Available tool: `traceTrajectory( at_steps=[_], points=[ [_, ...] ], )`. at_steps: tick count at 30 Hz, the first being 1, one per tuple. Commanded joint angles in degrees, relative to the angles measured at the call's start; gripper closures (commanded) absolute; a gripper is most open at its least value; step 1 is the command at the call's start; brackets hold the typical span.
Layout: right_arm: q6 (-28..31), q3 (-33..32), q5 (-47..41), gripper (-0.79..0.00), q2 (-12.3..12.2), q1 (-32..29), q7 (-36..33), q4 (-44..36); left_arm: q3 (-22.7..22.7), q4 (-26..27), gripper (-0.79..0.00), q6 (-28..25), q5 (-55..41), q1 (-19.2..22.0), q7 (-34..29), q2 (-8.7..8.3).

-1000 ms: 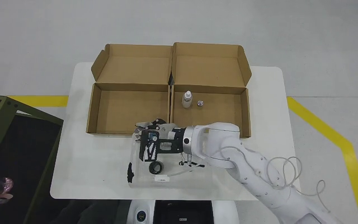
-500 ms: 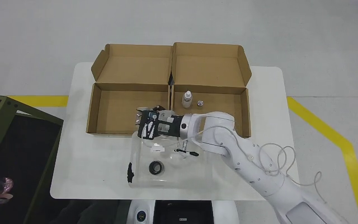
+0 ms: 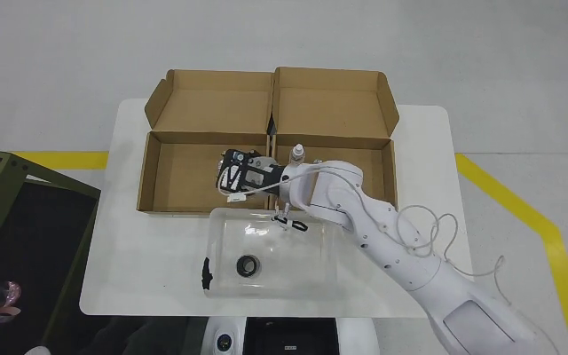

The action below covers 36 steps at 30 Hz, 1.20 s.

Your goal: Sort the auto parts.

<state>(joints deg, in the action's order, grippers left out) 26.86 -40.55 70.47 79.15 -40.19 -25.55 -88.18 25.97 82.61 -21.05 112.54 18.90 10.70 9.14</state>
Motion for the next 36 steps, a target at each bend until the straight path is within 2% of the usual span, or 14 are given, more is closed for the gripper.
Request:
traceTrajectory(
  at_steps=[1,35,36],
  points=[
    [-0.7,0.5,0.2,0.000,0.4,0.6,0.1,1.7,0.0,0.0,-0.785,0.0,0.0,0.0,0.0,0.00],
    [-5.3,8.0,-0.6,0.000,9.2,10.4,1.0,29.3,0.0,0.0,-0.785,0.0,0.0,0.0,0.0,0.00],
    [-5.3,8.2,-0.6,-0.043,9.5,10.6,0.9,30.0,0.0,0.0,-0.785,0.0,0.0,0.0,0.0,0.00]
  ],
)
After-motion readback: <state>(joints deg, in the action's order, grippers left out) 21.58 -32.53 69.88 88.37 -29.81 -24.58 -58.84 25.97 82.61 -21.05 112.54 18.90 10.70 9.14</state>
